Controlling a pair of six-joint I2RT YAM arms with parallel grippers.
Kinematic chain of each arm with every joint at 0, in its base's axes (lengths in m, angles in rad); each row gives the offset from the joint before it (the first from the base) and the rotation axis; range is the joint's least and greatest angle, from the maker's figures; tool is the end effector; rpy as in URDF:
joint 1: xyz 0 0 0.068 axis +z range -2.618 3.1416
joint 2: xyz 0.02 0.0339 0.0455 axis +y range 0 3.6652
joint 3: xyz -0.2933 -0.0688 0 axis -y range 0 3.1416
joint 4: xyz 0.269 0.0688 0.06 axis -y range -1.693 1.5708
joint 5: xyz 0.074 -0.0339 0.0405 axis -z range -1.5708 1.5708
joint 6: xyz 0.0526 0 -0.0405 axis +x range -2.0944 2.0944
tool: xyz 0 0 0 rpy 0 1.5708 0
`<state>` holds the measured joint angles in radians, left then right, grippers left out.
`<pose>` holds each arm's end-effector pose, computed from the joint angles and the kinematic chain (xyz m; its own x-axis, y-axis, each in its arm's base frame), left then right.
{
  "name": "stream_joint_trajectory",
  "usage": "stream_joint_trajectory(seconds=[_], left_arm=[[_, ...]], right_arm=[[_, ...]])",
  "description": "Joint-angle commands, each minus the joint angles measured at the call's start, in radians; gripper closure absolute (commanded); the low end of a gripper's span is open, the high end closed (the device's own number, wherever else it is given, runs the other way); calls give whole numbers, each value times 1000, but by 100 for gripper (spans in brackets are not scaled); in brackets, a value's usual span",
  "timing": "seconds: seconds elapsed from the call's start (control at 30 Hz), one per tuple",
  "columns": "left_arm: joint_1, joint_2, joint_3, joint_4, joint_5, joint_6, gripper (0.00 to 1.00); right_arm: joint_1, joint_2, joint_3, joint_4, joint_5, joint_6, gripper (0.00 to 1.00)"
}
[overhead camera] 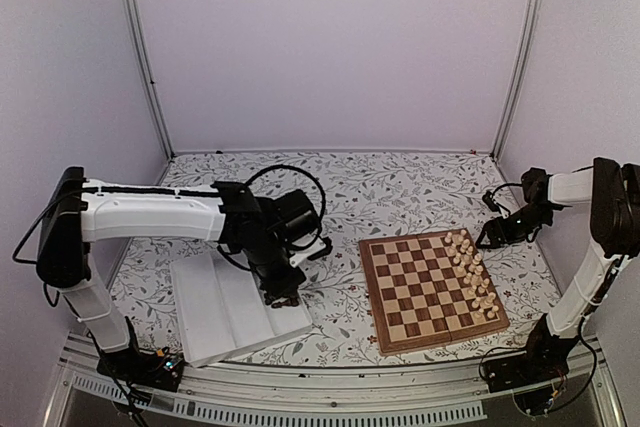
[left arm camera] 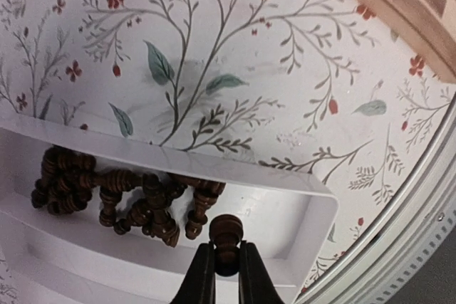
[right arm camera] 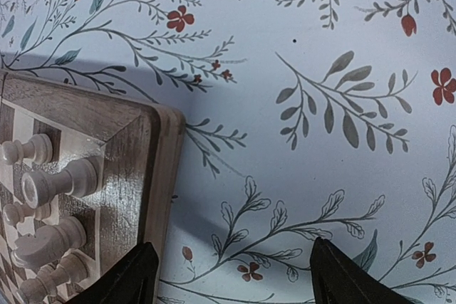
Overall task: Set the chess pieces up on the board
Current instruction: Pick up the chess piece from the storage box, then place the chess piece on the chessboard.
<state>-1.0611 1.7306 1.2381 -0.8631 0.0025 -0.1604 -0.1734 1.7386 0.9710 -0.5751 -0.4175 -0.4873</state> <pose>0.1751 -0.3135 0.2051 -0.6100 0.7640 -0.2104 0.7858 0.6174 -0.0365 0.3305 -0.0362 0.1401 -0.8794 -0.2805 -0.3847 -0.3897 0.8883 0.2431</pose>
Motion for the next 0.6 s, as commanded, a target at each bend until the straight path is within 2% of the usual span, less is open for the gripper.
stream_joint_trajectory(seconds=[0.0, 0.3, 0.57], left_arm=[[-10, 44, 174, -64, -68, 79, 100], [-3, 356, 645, -73, -104, 227, 100], [17, 669, 1069, -130, -86, 278, 100]], right_arm=[[-1, 18, 4, -9, 5, -8, 22], [-1, 7, -3, -9, 9, -10, 19], [0, -2, -9, -11, 11, -17, 18]])
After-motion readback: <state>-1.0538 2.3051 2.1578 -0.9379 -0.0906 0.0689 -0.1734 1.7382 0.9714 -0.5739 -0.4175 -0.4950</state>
